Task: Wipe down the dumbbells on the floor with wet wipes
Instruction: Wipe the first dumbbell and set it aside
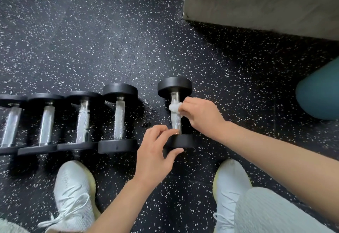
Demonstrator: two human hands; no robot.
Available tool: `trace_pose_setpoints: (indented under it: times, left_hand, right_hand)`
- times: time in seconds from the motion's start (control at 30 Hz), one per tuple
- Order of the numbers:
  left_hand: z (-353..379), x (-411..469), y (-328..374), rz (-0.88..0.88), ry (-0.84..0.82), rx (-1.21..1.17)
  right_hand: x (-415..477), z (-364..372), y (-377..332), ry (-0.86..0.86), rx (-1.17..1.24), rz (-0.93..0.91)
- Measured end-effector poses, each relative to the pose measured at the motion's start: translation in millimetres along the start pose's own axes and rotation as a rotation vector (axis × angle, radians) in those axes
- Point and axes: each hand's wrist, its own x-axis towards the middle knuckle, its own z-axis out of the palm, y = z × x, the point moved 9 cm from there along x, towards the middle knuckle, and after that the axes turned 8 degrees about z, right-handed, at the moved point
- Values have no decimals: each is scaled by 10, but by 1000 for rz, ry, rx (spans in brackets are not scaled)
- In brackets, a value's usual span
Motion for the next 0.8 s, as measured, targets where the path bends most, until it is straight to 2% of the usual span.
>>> trace_pose_setpoints:
  times: [0.13, 0.33, 0.43, 0.6, 0.8]
  left_hand:
    - [-6, 1, 14, -22, 26, 5]
    - [49, 108, 217, 68, 19, 42]
    - [99, 118, 260, 98, 10, 60]
    - [91, 47, 228, 82, 43, 60]
    - [88, 30, 252, 107, 27, 58]
  right_hand:
    - [-135, 3, -23, -17, -14, -48]
    - [259, -112, 49, 86, -22, 70]
    - [186, -65, 3, 72, -40, 90]
    - [-84, 38, -87, -21, -53, -5]
    - [292, -84, 132, 81, -48, 147]
